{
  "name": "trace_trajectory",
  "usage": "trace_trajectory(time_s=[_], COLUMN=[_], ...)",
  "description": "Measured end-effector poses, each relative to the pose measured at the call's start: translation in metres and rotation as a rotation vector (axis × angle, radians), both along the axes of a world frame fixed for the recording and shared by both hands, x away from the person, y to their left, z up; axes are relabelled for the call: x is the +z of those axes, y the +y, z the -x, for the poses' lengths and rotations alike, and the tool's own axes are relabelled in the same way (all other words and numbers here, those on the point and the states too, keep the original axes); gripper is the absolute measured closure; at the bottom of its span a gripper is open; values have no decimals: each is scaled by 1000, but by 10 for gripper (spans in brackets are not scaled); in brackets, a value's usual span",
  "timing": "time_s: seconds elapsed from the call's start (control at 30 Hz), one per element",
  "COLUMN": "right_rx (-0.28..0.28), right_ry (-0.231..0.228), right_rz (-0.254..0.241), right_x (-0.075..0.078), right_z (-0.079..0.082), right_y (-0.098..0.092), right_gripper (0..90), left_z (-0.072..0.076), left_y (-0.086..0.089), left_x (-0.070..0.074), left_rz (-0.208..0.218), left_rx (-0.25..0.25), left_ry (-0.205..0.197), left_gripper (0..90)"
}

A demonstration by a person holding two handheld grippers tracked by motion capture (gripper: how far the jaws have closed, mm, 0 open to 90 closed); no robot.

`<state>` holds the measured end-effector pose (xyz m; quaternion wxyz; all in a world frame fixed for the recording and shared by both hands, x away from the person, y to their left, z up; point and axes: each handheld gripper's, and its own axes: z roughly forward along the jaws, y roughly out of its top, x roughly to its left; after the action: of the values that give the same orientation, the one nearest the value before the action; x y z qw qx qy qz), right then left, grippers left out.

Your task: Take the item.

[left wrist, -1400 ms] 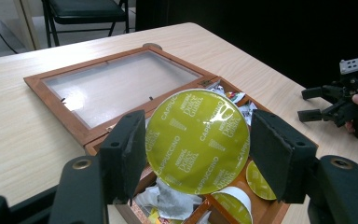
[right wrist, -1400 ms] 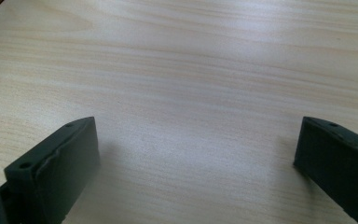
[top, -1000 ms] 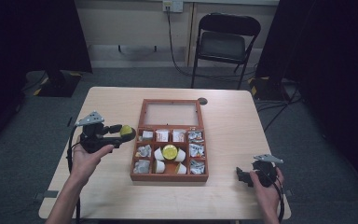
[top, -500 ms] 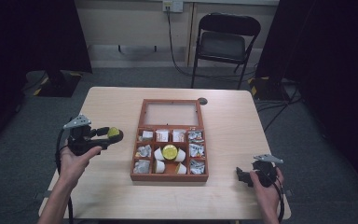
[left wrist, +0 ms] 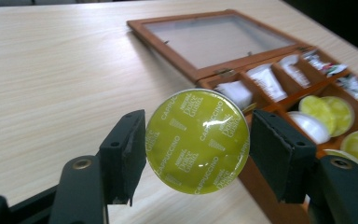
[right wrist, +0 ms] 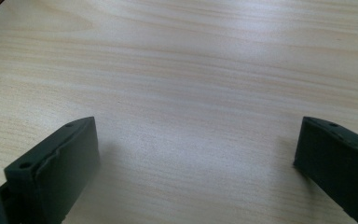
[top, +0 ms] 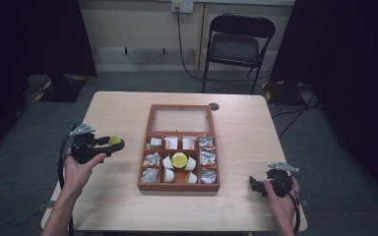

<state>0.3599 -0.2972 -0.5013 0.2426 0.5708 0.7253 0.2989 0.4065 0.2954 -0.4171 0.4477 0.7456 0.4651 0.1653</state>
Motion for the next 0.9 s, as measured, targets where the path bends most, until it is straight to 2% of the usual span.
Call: trace_trajectory(time_s=[0.13,0.23,0.33,0.4,0.53,0.7,0.9], right_rx=[0,0,0,1,0,0,0], right_ry=[0,0,0,-1,0,0,0], right_rz=[0,0,0,1,0,0,0], right_x=[0,0,0,0,0,0,0], right_z=[0,0,0,0,0,0,0], right_y=[0,0,0,0,0,0,0], right_gripper=[0,0,0,0,0,0,0], left_z=[-3,-5,-7,-8,-11,-16,-20], left_y=[-4,-6,-7,-8,-6,-6,-12], left_x=[-6,-8,-12,-15,-20,-31,-39], left_rz=[-30,-34,-33,-43,-33,-53,-75], left_rx=[0,7,-2,10,21,16,3], left_ry=[5,9,35,38,51,79,91], left_gripper=[375,375,375,375,375,375,375])
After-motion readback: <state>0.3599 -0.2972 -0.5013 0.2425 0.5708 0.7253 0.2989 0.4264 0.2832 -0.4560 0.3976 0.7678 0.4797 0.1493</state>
